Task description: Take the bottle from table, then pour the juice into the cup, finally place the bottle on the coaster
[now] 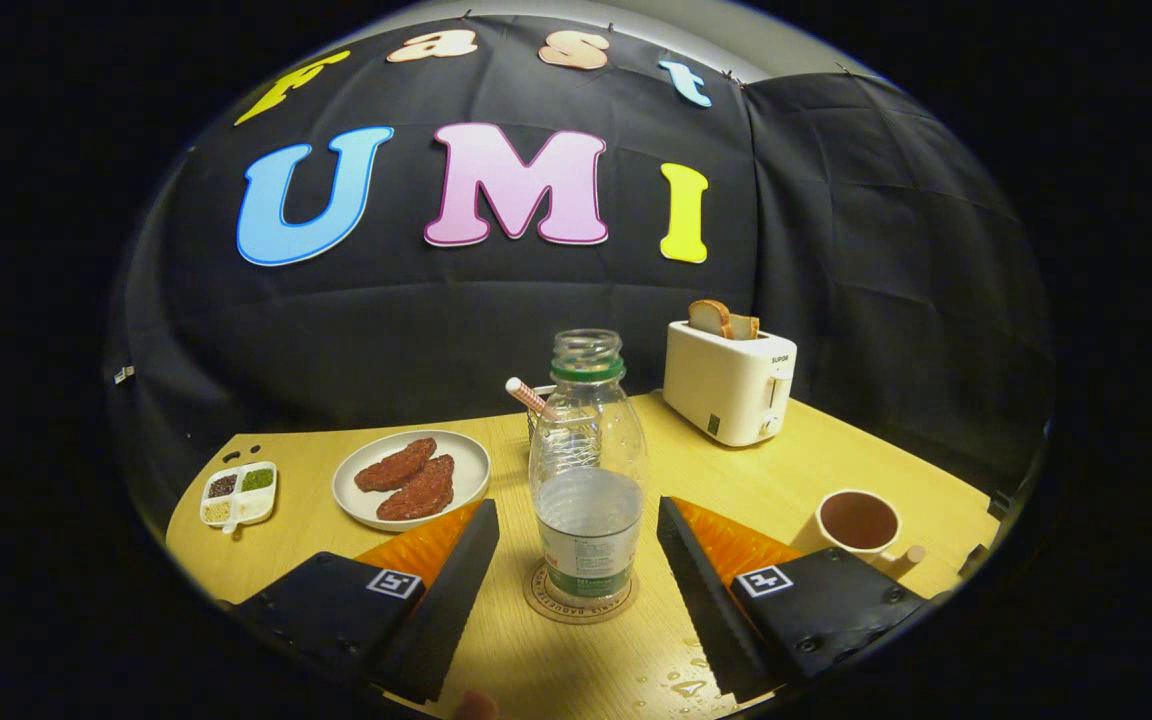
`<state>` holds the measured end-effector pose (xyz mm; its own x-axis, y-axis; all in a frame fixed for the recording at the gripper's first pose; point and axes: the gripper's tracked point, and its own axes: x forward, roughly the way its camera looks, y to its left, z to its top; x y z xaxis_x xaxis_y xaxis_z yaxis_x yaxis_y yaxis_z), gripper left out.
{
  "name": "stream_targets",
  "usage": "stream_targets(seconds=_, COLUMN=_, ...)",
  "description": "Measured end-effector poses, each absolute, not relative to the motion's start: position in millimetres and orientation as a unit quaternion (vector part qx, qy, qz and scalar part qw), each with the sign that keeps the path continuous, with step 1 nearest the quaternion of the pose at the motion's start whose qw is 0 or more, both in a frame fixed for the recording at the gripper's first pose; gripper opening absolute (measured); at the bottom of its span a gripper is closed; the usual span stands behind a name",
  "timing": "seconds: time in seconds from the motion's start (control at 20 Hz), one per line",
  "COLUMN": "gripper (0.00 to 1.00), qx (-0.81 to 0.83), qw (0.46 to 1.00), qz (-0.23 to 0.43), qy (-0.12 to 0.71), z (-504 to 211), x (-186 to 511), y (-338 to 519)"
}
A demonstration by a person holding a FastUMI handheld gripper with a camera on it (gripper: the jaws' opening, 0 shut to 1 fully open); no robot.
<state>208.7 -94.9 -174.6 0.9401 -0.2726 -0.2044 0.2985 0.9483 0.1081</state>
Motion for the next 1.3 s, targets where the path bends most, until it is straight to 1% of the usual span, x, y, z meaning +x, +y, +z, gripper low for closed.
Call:
stream_targets(seconds=0.25, gripper=0.98, qx=0.077, qw=0.985, qz=-0.141, qy=0.069, z=-127.7, x=143.0, y=-92.3)
stream_targets(seconds=0.45, gripper=0.98, qx=0.090, qw=0.988, qz=-0.110, qy=0.055, z=-96.8, x=86.0, y=-84.6)
stream_targets(seconds=0.65, gripper=0.98, qx=0.082, qw=0.992, qz=-0.078, qy=0.063, z=-84.2, x=39.6, y=-75.3)
stream_targets(seconds=1.0, gripper=0.98, qx=0.044, qw=0.997, qz=-0.005, qy=0.069, z=-74.7, x=0.9, y=-49.3)
stream_targets(seconds=1.3, gripper=0.98, qx=0.023, qw=0.998, qz=0.027, qy=0.058, z=-68.3, x=-9.7, y=-42.6)
